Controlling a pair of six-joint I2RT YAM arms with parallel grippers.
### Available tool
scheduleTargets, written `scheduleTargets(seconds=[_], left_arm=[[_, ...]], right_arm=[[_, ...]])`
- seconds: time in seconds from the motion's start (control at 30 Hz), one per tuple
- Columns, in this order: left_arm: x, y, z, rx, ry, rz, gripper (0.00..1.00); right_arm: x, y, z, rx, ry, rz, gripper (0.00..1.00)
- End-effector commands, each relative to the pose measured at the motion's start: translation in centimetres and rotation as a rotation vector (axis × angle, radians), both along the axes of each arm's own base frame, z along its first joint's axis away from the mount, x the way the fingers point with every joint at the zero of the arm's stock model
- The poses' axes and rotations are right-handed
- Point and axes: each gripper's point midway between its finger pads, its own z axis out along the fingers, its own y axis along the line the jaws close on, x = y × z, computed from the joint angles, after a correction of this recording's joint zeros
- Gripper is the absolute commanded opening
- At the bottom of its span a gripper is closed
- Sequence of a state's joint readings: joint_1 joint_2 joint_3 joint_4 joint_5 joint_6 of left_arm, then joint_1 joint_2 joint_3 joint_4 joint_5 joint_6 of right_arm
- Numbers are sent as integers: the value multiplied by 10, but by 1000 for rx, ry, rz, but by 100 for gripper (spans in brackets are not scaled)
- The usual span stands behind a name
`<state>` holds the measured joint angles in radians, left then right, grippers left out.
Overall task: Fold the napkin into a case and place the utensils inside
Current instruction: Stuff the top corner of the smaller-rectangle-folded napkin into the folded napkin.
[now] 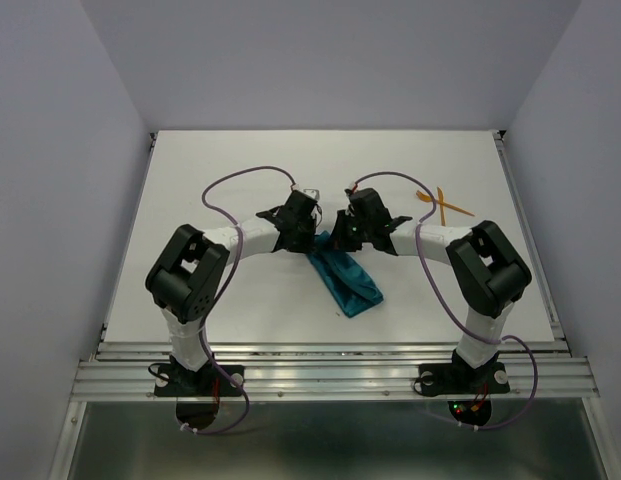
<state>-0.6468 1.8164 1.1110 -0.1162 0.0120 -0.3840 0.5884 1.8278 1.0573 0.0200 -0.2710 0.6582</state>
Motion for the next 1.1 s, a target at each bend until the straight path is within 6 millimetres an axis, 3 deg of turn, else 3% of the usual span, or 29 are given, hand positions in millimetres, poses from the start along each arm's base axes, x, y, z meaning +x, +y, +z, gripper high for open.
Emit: scheduleTargets(seconds=[0.0,0.57,0.93,1.07], left_arm=[[2,-6,27,-95,-34,0,0],[7,-9,43,-207,-44,37,0],[3,-9,39,-225,-20,20,0],[1,-9,28,-198,-3,-7,0]], right_arm=[[5,5,17,43,-51,25,1],[6,3,-13,-97,-20,-6,1],[11,7,-15,-129,-33,-21,1],[11,7,-15,-125,-31,-24,1]])
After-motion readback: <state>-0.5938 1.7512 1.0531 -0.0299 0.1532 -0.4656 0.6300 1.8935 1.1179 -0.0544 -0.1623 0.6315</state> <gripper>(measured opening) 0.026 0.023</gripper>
